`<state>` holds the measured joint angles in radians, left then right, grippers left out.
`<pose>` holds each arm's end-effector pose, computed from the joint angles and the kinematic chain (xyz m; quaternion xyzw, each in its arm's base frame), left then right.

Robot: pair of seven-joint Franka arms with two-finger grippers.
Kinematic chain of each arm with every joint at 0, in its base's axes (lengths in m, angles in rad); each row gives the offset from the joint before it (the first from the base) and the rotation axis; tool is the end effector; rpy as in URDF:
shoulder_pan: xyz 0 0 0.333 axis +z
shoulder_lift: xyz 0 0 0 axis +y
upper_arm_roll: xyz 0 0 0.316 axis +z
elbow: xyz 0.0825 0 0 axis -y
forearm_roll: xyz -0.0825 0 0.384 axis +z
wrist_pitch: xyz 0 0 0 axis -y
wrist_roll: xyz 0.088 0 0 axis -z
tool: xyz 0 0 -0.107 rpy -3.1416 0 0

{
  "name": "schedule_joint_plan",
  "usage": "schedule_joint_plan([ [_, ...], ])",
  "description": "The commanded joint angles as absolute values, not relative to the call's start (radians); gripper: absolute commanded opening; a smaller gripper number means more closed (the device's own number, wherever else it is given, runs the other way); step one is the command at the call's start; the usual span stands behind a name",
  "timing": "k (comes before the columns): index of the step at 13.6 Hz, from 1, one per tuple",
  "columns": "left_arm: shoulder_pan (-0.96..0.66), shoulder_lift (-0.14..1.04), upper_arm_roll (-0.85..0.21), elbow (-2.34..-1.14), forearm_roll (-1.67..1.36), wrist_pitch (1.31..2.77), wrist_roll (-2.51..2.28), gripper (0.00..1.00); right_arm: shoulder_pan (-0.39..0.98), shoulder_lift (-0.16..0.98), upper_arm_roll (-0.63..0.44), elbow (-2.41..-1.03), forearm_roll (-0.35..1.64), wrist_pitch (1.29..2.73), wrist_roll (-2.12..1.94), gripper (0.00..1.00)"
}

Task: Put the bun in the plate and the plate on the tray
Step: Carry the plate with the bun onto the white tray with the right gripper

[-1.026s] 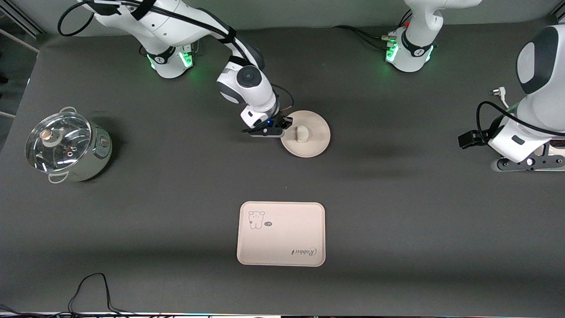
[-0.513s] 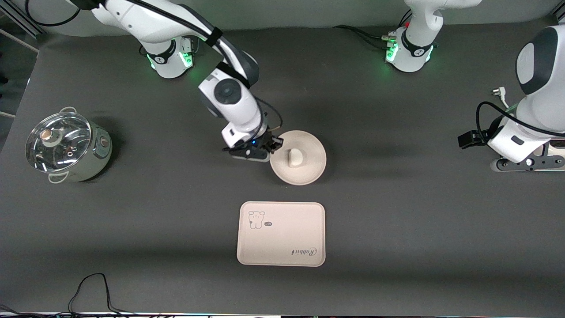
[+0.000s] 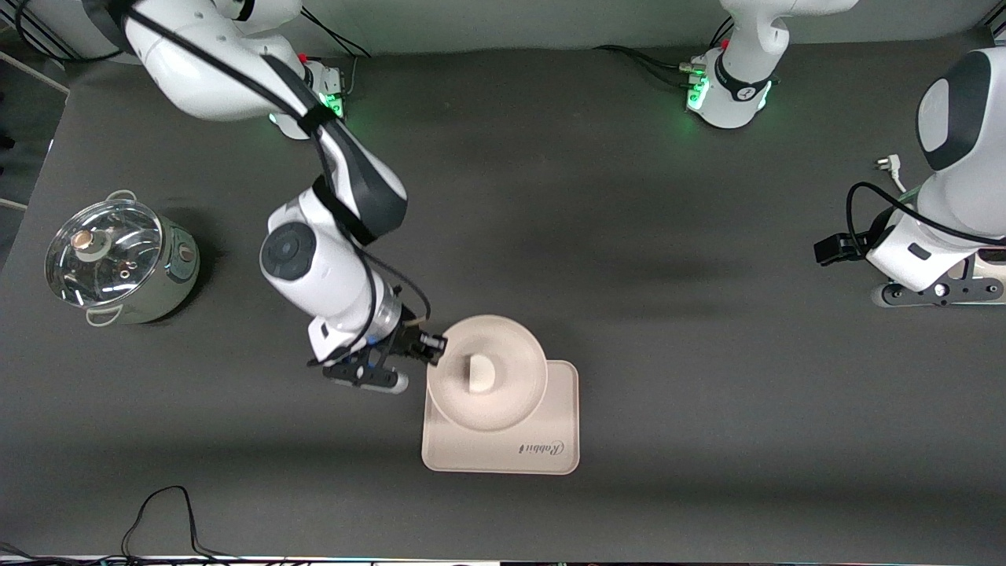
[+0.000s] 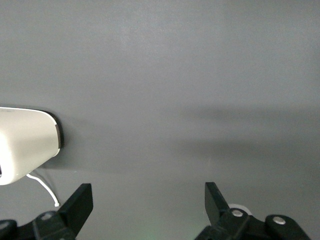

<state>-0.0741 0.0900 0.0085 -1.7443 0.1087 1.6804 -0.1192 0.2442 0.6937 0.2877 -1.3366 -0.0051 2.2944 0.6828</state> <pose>0.5730 -0.0273 0.5013 -0.9955 -0.0166 0.0715 0.0606 0.6796 0.3374 0.3616 -0.9790 0.1172 -0.0707 0.1508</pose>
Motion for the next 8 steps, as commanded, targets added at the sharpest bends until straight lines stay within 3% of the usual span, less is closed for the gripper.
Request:
schedule_joint_plan([
  [1,-0.087,0.101,0.015,-1.721,0.124,1.657,-0.117,1.0,0.259,0.914,0.287,-1.042,-0.008,2.264,0.605,0.0],
  [4,-0.086,0.104,0.017,-1.723,0.124,1.657,-0.115,1.0,0.261,1.032,0.275,-1.0,-0.008,2.376,0.603,0.0],
  [8,-0.086,0.106,0.017,-1.723,0.126,1.657,-0.115,1.0,0.267,1.086,0.279,-1.0,-0.003,2.43,0.626,0.0],
])
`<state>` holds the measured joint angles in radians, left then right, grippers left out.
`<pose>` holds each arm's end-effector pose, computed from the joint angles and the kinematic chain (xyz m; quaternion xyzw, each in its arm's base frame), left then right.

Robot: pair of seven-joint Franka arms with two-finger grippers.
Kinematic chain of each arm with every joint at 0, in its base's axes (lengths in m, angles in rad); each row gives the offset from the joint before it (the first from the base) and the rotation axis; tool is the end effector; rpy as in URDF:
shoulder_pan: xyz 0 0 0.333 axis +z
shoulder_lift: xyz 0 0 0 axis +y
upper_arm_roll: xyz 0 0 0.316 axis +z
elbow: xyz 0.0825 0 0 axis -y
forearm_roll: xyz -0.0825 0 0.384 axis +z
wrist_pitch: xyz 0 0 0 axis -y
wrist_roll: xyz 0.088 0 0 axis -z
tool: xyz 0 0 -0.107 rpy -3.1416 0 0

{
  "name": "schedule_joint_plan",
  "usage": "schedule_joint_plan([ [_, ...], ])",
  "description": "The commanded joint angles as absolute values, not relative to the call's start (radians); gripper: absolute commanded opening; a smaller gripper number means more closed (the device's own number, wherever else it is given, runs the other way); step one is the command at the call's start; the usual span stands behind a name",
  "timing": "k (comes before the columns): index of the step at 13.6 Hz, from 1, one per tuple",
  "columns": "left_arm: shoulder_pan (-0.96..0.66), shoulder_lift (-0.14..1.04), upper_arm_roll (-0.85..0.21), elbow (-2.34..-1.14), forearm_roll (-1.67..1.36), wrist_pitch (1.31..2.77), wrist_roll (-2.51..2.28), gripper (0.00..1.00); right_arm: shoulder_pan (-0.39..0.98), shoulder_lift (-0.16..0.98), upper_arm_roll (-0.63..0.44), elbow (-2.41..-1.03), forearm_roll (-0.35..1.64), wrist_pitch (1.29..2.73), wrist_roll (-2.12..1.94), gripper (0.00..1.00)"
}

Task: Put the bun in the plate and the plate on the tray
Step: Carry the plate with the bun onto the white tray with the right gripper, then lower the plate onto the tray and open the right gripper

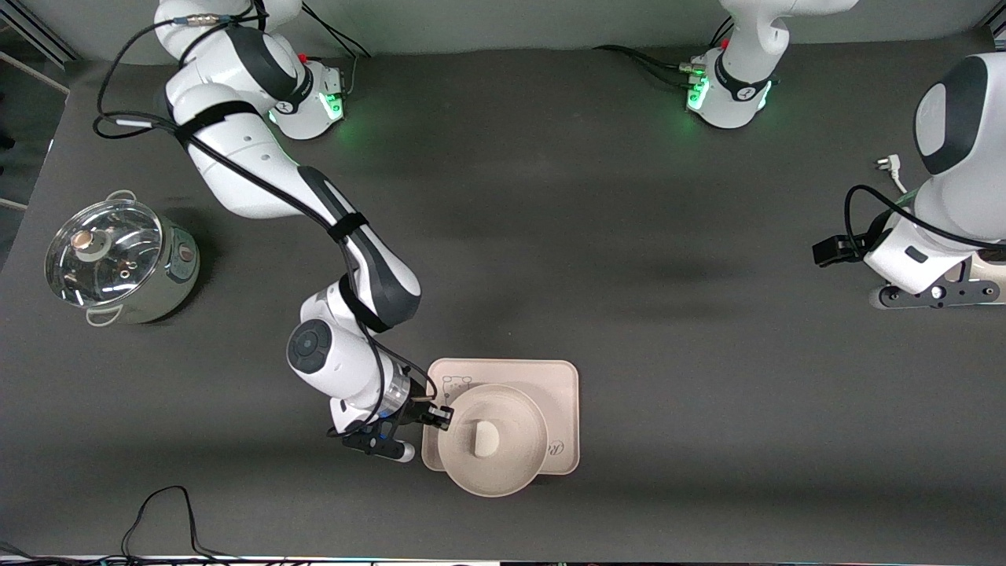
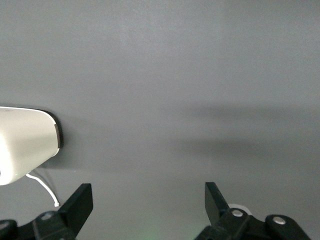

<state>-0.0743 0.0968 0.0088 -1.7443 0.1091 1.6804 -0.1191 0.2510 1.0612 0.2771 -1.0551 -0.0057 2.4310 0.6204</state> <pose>0.5741 -0.0273 0.4974 -0.9952 -0.0164 0.0748 0.0611 0.7360 0.3293 0.2285 -0.9708 0.1310 -0.0872 0.1812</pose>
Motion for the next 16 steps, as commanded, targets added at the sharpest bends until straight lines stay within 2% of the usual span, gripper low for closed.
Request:
schedule_joint_plan([
  [1,-0.086,0.106,0.017,-1.723,0.124,1.655,-0.115,1.0,0.267,1.086,0.281,-1.002,0.001,2.43,0.627,0.0],
  [6,-0.086,0.106,0.017,-1.723,0.124,1.655,-0.112,1.0,0.279,1.104,0.284,-1.009,0.005,2.447,0.67,0.01],
  [8,-0.086,0.106,0.017,-1.723,0.124,1.655,-0.112,1.0,0.288,1.104,0.285,-1.011,0.005,2.447,0.684,0.08],
  [9,-0.086,0.106,0.017,-1.721,0.126,1.655,-0.112,1.0,0.293,1.104,0.285,-1.023,0.005,2.448,0.69,0.26],
  [10,-0.086,0.106,0.017,-1.721,0.126,1.655,-0.112,1.0,0.293,1.104,0.284,-1.035,0.003,2.453,0.692,0.34],
  [11,-0.086,0.106,0.017,-1.721,0.126,1.655,-0.112,1.0,0.293,1.104,0.284,-1.04,-0.006,2.462,0.69,0.81],
  [12,-0.086,0.106,0.017,-1.721,0.126,1.655,-0.112,1.0,0.293,1.101,0.282,-1.042,-0.009,2.467,0.687,1.0],
  [16,-0.086,0.106,0.017,-1.721,0.126,1.655,-0.112,1.0,0.287,1.002,0.273,-1.045,-0.087,2.407,0.681,1.0],
])
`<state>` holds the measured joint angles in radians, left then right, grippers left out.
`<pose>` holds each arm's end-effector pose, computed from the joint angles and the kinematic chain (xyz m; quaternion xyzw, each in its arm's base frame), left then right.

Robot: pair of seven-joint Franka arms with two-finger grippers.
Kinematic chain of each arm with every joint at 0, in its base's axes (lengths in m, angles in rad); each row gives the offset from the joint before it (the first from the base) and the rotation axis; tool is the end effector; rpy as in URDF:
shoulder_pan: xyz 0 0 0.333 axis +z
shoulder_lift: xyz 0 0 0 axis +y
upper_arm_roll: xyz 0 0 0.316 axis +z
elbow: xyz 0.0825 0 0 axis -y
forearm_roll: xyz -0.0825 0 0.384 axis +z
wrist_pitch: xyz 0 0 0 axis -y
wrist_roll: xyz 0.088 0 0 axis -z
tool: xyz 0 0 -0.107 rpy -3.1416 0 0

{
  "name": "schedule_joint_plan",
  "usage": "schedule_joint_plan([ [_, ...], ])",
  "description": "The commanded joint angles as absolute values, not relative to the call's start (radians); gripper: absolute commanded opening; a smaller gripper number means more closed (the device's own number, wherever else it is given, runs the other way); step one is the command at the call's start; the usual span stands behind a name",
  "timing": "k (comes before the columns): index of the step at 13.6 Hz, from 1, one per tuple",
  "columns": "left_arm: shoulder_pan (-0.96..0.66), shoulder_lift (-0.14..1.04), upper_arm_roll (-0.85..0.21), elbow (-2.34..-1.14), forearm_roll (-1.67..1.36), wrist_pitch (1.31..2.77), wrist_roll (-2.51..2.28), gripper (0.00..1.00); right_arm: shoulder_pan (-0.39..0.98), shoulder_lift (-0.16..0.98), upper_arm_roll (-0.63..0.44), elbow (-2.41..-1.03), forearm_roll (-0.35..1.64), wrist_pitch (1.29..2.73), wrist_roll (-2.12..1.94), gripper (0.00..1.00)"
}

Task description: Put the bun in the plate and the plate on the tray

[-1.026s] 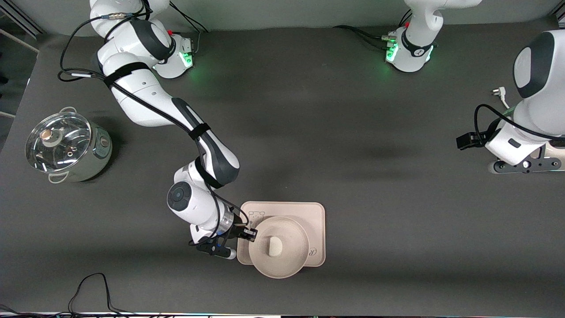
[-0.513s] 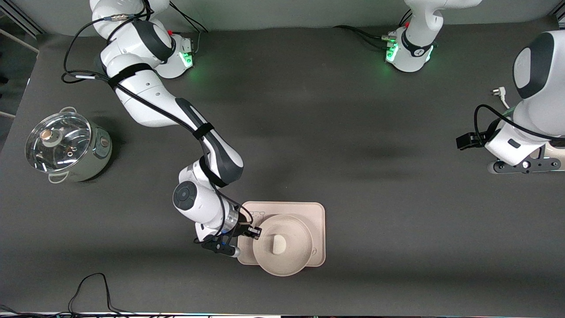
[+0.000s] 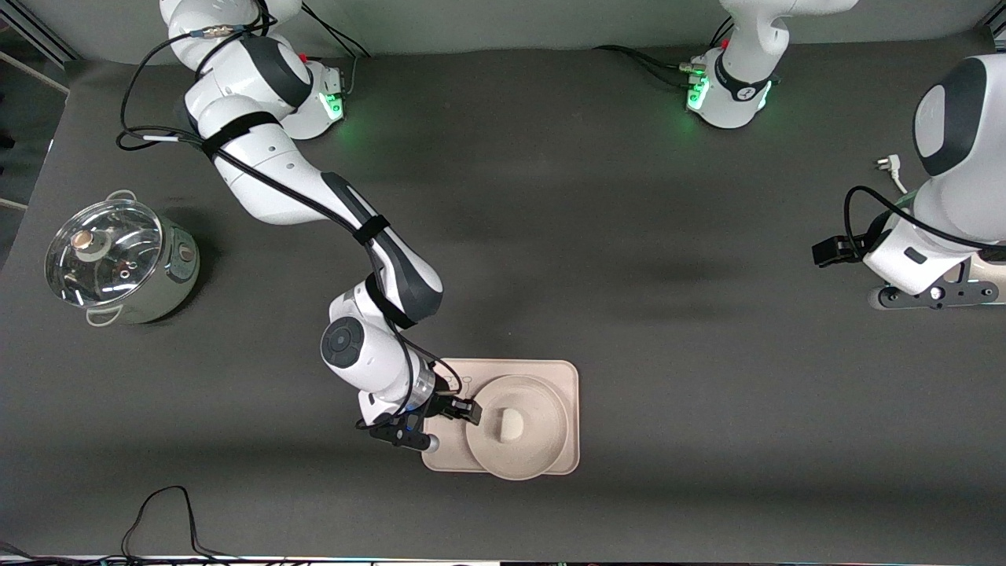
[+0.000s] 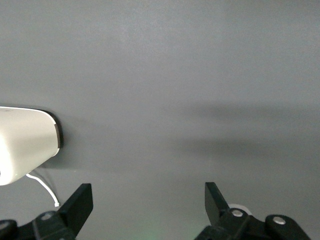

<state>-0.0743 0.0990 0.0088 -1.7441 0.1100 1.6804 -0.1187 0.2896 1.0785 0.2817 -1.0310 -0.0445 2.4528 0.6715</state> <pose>0.5745 -0.0272 0.4962 -0.9951 -0.0161 0.0758 0.0616 0.7271 0.3583 0.2293 -0.9698 0.1278 -0.0987 0.1828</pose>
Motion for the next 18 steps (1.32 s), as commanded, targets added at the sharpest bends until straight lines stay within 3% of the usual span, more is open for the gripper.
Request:
schedule_joint_plan([
  [1,-0.086,0.106,0.017,-1.721,0.126,1.655,-0.112,1.0,0.288,0.949,0.27,-1.069,-0.127,2.364,0.689,1.0],
  [7,-0.106,0.042,0.002,-1.726,0.124,1.588,-0.168,1.0,0.258,0.548,0.128,-1.425,-0.156,2.318,0.649,1.0],
  [10,-0.109,-0.05,-0.026,-1.755,0.121,1.557,-0.213,1.0,0.236,0.356,0.075,-1.518,-0.144,2.067,0.542,1.0],
  [12,-0.095,-0.113,-0.026,-1.808,0.112,1.575,-0.215,1.0,0.235,0.235,-0.01,-1.552,-0.027,1.918,0.421,1.0],
  [18,0.034,-0.091,-0.103,-1.73,0.109,1.559,-0.199,1.0,0.218,-0.067,-0.147,-1.765,0.009,1.797,0.27,1.0],
])
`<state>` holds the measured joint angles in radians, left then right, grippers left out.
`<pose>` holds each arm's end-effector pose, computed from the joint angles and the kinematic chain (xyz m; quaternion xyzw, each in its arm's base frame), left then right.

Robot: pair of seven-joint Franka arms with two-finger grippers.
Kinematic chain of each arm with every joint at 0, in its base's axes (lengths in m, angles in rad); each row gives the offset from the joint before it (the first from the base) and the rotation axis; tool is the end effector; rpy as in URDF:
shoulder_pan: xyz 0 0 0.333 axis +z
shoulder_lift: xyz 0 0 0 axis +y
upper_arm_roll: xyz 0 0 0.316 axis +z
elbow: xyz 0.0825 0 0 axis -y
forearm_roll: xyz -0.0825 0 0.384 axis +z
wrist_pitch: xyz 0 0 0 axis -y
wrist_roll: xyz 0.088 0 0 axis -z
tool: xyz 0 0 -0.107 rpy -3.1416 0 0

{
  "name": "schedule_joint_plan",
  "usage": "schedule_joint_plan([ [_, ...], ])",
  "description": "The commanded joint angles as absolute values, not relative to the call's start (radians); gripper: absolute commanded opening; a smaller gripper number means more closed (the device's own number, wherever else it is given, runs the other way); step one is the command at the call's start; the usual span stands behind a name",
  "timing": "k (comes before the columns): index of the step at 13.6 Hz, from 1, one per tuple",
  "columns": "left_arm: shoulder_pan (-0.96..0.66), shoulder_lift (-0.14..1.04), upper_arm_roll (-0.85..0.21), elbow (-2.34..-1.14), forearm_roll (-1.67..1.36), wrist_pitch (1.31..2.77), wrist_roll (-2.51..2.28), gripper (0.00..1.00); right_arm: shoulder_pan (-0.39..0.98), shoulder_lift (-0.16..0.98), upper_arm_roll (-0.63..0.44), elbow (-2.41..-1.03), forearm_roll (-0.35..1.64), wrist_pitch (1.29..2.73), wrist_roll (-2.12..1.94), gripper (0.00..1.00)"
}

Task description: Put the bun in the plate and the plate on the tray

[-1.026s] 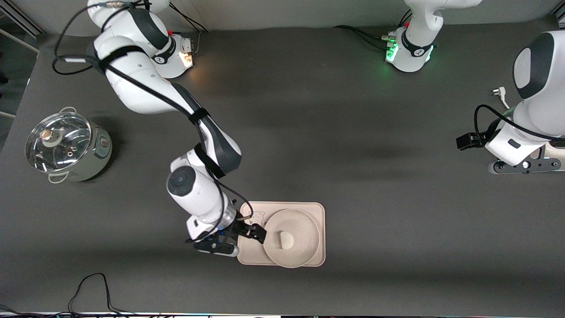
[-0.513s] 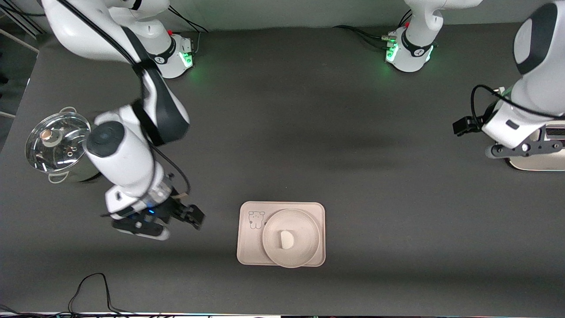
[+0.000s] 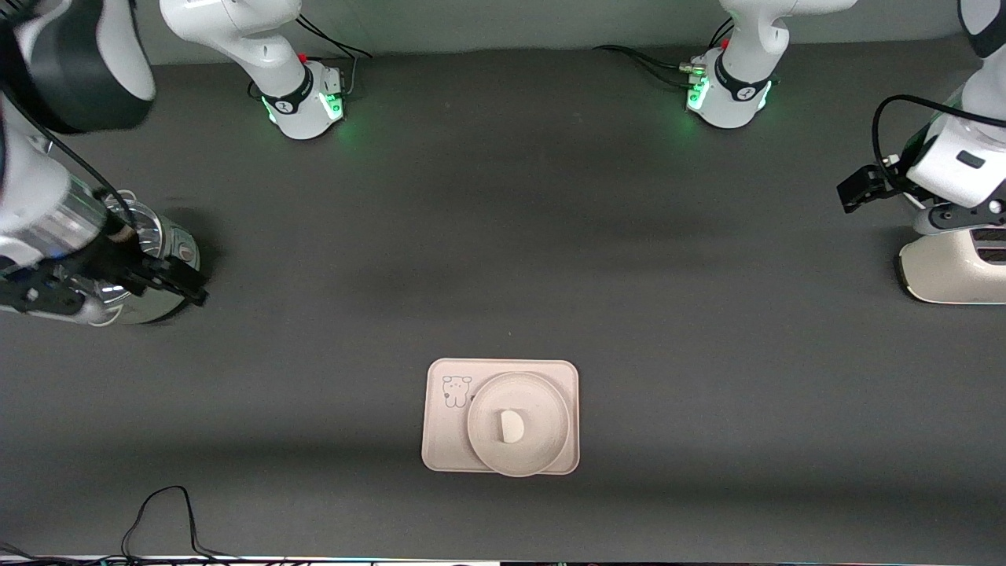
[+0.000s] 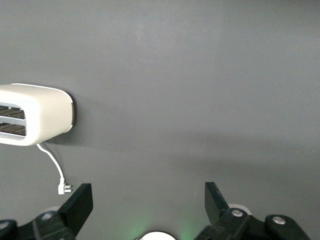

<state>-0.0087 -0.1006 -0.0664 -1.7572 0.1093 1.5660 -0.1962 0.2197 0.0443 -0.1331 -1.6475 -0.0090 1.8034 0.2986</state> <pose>0.5174 -0.0287 0.5911 -0.9956 -0.0585 0.0371 0.0635 0.5846 0.0516 0.5843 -0.9929 0.1046 -0.0563 0.0035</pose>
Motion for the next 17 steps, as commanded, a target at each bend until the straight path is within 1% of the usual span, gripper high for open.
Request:
schedule_joint_plan([
  [1,0.04,-0.087,-0.103,-1.723,0.109,1.557,-0.198,1.0,0.203,-0.096,-0.147,-1.779,0.009,1.767,0.268,1.0],
  [7,0.026,-0.086,-0.095,-1.715,0.11,1.548,-0.219,1.0,0.178,-0.208,-0.144,-1.804,-0.006,1.651,0.238,1.0],
  [12,0.04,-0.078,-0.095,-1.707,0.11,1.548,-0.221,1.0,0.178,-0.235,-0.132,-1.804,-0.005,1.598,0.233,1.0],
  [17,0.037,-0.069,-0.095,-1.707,0.11,1.546,-0.221,1.0,0.179,-0.215,-0.132,-1.799,-0.005,1.637,0.232,1.0],
])
